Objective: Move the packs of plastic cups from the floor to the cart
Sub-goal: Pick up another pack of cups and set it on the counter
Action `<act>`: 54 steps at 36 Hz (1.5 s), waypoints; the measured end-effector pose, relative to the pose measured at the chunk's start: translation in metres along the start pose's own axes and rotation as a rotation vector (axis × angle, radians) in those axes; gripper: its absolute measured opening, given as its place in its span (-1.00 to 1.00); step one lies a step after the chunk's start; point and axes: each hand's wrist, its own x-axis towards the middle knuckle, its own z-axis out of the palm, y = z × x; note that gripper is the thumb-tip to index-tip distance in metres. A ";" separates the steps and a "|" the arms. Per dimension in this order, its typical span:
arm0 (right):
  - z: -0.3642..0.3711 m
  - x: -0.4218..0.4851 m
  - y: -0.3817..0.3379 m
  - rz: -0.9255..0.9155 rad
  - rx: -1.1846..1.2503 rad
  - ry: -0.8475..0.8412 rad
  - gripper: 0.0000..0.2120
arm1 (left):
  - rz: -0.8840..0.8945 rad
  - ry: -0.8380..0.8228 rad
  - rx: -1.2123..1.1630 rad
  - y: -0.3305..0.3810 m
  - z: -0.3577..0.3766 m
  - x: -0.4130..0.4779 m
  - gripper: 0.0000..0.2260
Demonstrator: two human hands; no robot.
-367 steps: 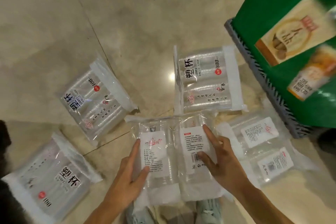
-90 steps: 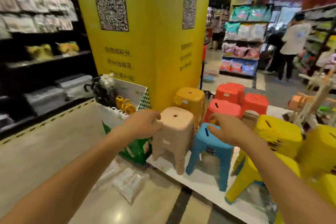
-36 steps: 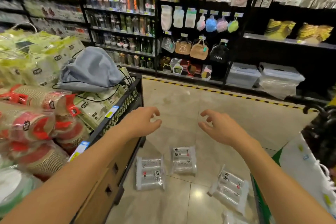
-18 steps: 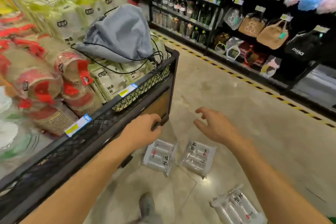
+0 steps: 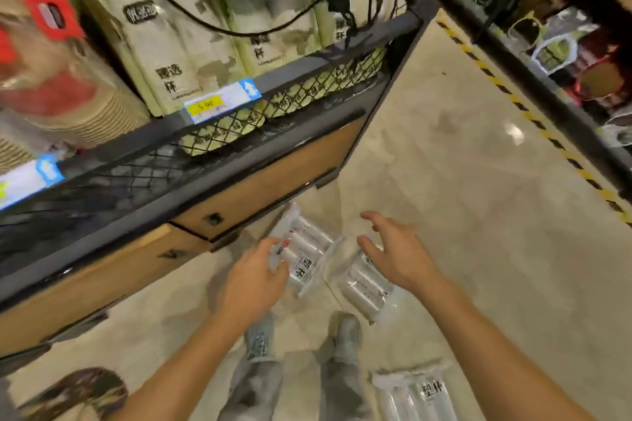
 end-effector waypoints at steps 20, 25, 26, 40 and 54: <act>0.374 0.317 0.207 -0.239 -0.041 -0.230 -0.43 | -0.617 0.431 -0.459 -0.265 0.371 0.247 -0.34; 0.434 0.365 0.230 -0.369 -0.045 -0.231 -0.41 | -0.337 0.437 -0.255 -0.312 0.444 0.284 -0.36; 0.446 0.374 0.235 -0.394 -0.071 -0.208 -0.41 | -0.241 0.435 -0.164 -0.319 0.452 0.293 -0.55; 0.442 0.372 0.240 -0.423 0.083 -0.035 -0.47 | -0.200 0.575 -0.430 -0.295 0.420 0.302 -0.44; 0.184 0.135 0.189 -0.136 0.182 0.121 -0.48 | 0.009 0.250 -0.235 -0.093 0.234 0.131 -0.38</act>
